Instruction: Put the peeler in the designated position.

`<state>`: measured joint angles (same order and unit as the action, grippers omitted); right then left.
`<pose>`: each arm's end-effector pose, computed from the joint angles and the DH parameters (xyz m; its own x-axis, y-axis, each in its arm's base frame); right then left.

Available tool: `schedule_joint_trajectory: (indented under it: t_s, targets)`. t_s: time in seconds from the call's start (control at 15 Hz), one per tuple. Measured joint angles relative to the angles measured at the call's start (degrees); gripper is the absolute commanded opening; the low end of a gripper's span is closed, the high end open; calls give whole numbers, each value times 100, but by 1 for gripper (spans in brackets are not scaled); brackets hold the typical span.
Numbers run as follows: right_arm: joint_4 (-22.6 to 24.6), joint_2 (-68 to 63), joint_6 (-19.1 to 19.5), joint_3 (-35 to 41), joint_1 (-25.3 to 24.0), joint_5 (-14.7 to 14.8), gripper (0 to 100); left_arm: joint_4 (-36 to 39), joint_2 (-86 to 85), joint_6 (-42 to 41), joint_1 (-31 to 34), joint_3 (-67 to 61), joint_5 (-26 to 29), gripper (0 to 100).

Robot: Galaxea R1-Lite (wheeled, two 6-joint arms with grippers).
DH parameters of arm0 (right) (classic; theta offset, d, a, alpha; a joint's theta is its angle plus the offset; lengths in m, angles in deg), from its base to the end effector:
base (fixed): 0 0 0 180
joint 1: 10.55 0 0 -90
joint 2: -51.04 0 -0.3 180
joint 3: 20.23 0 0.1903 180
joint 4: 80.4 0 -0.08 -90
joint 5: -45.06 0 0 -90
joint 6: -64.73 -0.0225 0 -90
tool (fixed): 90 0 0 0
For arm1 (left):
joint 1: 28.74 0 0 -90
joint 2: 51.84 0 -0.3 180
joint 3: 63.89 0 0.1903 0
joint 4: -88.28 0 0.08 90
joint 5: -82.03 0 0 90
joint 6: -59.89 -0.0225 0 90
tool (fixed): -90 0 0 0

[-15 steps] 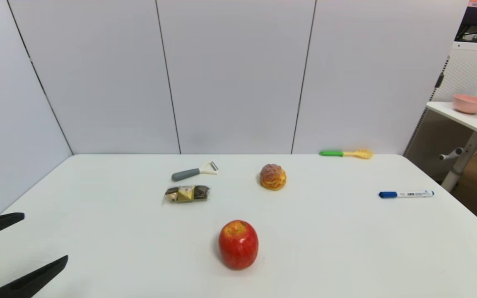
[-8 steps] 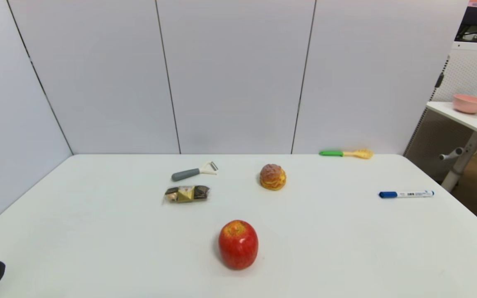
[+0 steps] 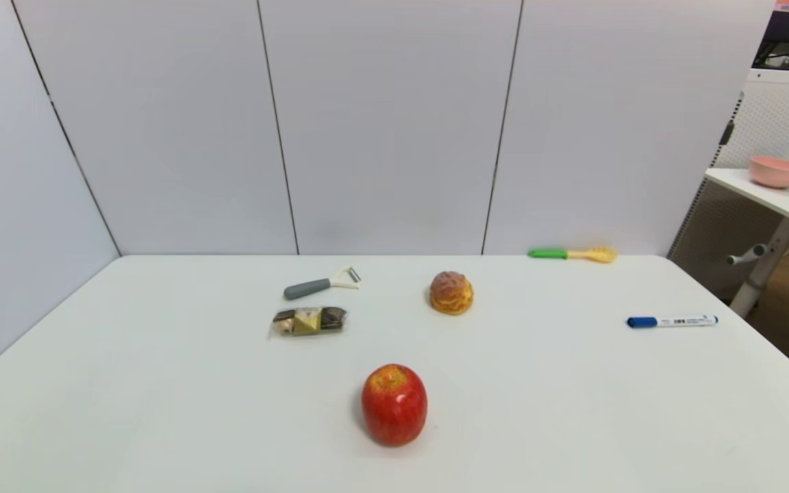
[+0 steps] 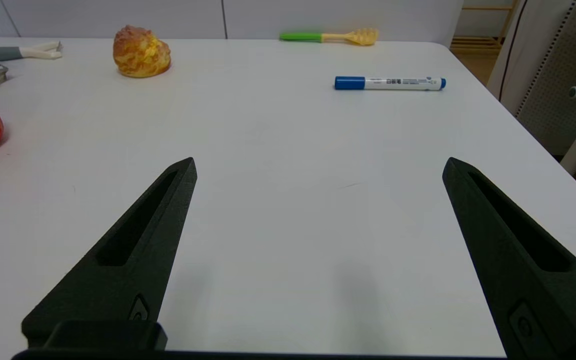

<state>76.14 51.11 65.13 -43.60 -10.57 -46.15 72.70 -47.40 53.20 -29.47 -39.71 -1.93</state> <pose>-0.0229 0.0005 0.0753 0.9998 0.0215 -0.0003 -0.0215 0.9997 -0.0070 -0.0179 -0.0021 0.0949 0.9904 -0.1179 0.0721 0.1084 0.9864 0.1238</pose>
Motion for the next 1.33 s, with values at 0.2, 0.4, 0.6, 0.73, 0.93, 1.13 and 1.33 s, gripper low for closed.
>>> schedule_joint_trajectory:
  t_s: [0.2,0.4,0.6,0.73,0.93,1.13,1.33]
  targets:
    - [0,0,-2,0,-2,2,100,-697,-336,37,10,-61,-458,100]
    - [0,0,-2,0,0,2,100,-786,-434,173,18,-77,-491,100]
    - [2,0,-5,0,0,5,100,-809,-455,463,21,-82,-524,100]
    - [2,0,-7,0,0,2,100,-812,-457,516,21,-82,-588,100]
    - [0,0,-2,0,0,0,100,-812,-460,529,18,-82,-603,100]
    - [2,0,0,0,0,2,100,-812,-460,532,13,-82,-603,100]
    - [0,0,0,0,0,2,100,-812,-460,532,16,-82,-603,100]
